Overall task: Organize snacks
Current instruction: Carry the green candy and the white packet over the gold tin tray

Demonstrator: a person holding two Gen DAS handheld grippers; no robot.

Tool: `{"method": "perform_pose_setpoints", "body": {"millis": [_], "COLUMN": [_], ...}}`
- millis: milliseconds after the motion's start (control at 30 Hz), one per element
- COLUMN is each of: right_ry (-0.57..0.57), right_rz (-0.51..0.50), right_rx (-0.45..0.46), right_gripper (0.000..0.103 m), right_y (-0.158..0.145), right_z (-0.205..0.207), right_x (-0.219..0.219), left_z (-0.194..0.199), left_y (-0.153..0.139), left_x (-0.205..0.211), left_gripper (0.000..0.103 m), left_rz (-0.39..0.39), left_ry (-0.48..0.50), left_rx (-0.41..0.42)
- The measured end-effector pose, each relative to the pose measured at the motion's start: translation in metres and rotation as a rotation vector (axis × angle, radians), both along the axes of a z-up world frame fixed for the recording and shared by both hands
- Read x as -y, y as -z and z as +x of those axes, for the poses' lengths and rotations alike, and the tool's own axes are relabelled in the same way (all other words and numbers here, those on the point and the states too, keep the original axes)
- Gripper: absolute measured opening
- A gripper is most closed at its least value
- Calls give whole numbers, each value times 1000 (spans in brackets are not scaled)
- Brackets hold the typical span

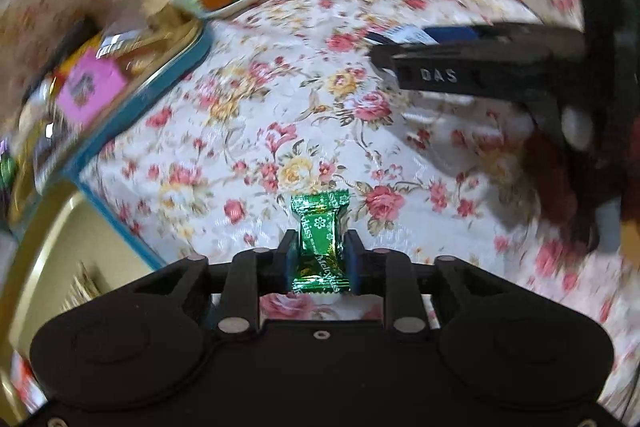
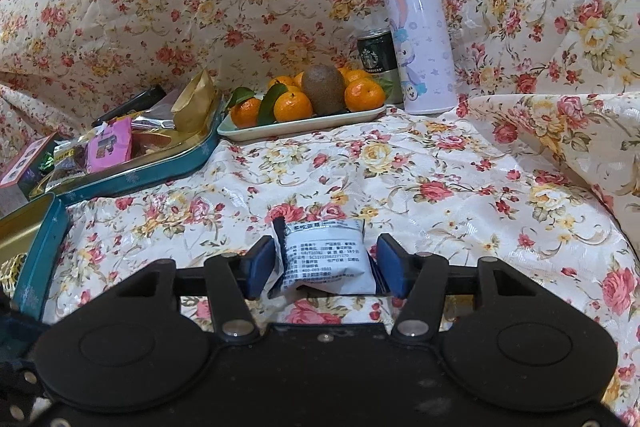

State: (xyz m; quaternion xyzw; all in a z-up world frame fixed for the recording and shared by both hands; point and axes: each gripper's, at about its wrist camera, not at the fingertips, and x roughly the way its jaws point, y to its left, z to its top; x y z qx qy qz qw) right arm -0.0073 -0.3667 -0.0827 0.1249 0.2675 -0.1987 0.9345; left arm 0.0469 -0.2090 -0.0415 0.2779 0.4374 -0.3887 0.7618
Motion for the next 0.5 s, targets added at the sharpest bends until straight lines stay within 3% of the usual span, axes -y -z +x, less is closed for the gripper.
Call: {"method": "perform_pose_setpoints", "body": {"millis": [233,500], "right_ry": [-8,-6], "right_rz": [-4,-4], "right_rx": [2,7], "right_gripper": [54,51], "right_y": [-1,-1], "right_z": [-1,-1], "right_x": [1,1], "left_z": [-8,-17], "left_y": [2,-10], "left_x": [-12,-32], "left_gripper": [29,27], "left_rz": [-91,-177], "left_ry": [-159,-277], "left_rx": [-4,-4]}}
